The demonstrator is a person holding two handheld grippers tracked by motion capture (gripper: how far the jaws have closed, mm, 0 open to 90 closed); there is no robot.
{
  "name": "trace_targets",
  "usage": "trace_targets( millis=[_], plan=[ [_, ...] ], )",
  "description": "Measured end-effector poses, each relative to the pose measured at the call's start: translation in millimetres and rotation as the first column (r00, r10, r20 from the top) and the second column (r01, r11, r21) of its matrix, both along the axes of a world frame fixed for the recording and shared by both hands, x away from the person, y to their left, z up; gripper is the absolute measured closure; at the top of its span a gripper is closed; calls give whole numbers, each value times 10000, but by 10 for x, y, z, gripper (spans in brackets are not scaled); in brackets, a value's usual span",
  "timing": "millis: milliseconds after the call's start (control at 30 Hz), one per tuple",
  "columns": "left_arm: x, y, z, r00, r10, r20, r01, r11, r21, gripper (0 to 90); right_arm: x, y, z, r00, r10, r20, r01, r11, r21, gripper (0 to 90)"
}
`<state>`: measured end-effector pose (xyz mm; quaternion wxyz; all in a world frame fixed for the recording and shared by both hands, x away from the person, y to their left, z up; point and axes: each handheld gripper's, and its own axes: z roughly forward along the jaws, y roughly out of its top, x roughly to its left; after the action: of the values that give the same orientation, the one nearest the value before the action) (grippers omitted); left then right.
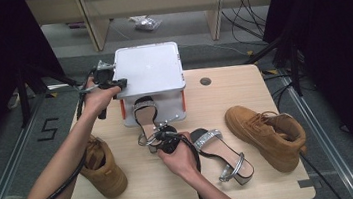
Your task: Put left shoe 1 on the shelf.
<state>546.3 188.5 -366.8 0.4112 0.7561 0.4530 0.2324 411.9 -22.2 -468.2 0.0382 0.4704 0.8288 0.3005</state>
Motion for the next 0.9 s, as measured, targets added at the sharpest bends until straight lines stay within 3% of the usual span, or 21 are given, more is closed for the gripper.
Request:
trace_targets(
  millis=[233,467,567,700,867,900],
  plan=[
    [1,2,2,10000,-8,-12,8,10000,8,894,-1,19,7,10000,-55,-25,55,10000,66,900],
    [-1,5,2,10000,-24,-22,24,10000,-13,894,32,61,31,9988,-60,478,57,10000,53,900],
    [0,9,0,10000,-59,-26,59,10000,-63,894,49,89,47,9991,-239,351,237,9997,64,900],
    [-2,6,2,10000,-39,-31,39,10000,-20,894,83,109,53,9970,-160,753,160,9999,0,900],
    [2,7,-1,10000,-65,-25,65,9999,-106,894,131,141,63,9958,-307,864,307,9995,19,900],
    [1,9,-2,10000,-75,-30,74,9999,-108,894,163,145,65,9931,-155,1163,167,9998,-91,900]
  ],
)
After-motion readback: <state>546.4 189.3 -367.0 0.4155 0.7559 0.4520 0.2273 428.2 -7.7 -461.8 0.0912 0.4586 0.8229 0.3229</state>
